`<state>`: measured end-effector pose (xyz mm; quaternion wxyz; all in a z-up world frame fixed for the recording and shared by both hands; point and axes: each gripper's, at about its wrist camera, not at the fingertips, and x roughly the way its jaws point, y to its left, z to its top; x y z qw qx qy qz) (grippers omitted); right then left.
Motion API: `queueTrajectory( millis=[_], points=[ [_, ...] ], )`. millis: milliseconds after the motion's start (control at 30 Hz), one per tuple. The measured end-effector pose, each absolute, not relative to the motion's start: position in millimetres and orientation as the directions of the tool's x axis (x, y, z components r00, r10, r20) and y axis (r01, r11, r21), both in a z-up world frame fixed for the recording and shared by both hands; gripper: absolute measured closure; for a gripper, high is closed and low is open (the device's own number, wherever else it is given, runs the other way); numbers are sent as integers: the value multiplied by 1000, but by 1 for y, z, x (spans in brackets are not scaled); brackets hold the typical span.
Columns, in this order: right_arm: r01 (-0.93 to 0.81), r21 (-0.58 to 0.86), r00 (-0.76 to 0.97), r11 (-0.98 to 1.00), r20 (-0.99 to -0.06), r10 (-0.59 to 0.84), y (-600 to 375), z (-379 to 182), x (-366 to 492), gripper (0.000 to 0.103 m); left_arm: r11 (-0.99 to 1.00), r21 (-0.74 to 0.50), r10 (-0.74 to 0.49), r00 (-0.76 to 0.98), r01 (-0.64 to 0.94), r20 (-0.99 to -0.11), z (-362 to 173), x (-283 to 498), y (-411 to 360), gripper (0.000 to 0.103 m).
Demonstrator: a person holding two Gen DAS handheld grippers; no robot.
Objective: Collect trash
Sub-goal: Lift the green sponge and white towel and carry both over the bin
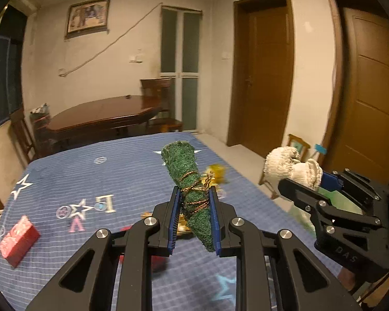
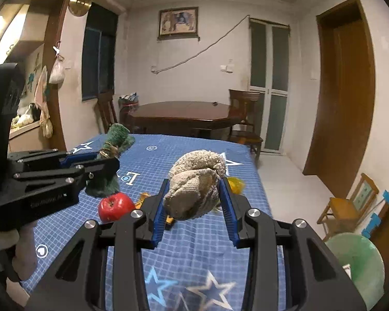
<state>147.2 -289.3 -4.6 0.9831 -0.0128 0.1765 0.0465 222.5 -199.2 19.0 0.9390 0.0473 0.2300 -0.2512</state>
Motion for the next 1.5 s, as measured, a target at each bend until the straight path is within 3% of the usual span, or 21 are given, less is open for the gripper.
queueTrajectory(
  millis=[533, 833, 1167, 1500],
  points=[
    [113, -3, 935, 994, -337, -108, -368, 11, 85, 67, 740, -34, -618, 658, 672, -431, 29, 162, -319, 80],
    [218, -14, 904, 976, -375, -207, -422, 9, 68, 67, 642, -53, -696, 552, 765, -458, 23, 142, -401, 80],
    [295, 24, 830, 955, -502, -244, -496, -10, 64, 67, 527, -113, -741, 391, 842, -545, -5, 150, -495, 80],
    [302, 125, 735, 945, -661, -148, -556, -55, 80, 67, 484, -182, -702, 256, 856, -664, -72, 193, -565, 80]
  ],
)
